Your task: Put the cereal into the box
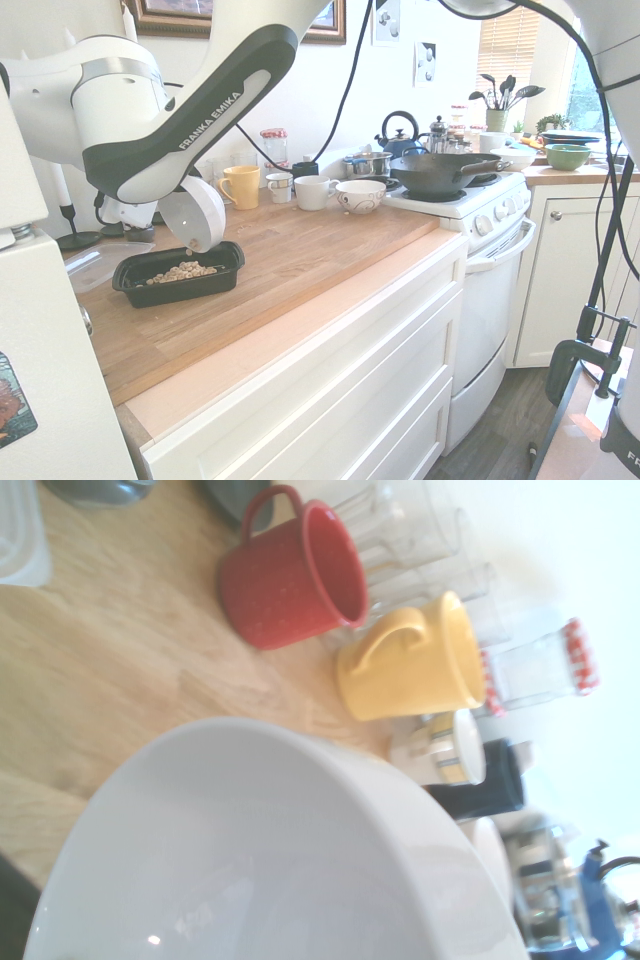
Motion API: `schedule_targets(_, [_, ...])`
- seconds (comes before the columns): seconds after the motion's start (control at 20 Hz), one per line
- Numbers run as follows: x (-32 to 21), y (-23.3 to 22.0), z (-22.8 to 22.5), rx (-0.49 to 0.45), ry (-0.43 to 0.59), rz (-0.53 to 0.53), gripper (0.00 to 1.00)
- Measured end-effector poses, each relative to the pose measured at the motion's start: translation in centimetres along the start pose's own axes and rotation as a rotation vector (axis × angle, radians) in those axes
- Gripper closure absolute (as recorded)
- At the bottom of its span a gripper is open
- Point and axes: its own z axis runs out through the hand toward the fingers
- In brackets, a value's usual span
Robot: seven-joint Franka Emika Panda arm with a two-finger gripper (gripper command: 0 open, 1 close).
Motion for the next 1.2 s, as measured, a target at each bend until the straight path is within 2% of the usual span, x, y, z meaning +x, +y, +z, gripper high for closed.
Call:
schedule_targets(0.85, [0.4,0.3,-0.2,-0.035,0.063,-0.017,1.0])
schedule_targets(1.05, [0.1,0.3,-0.1,-0.027,-0.011,0.004,1.0])
schedule_targets(1.2, [1.8,0.8,-0.6,-0.002,-0.105,0.066,1.0])
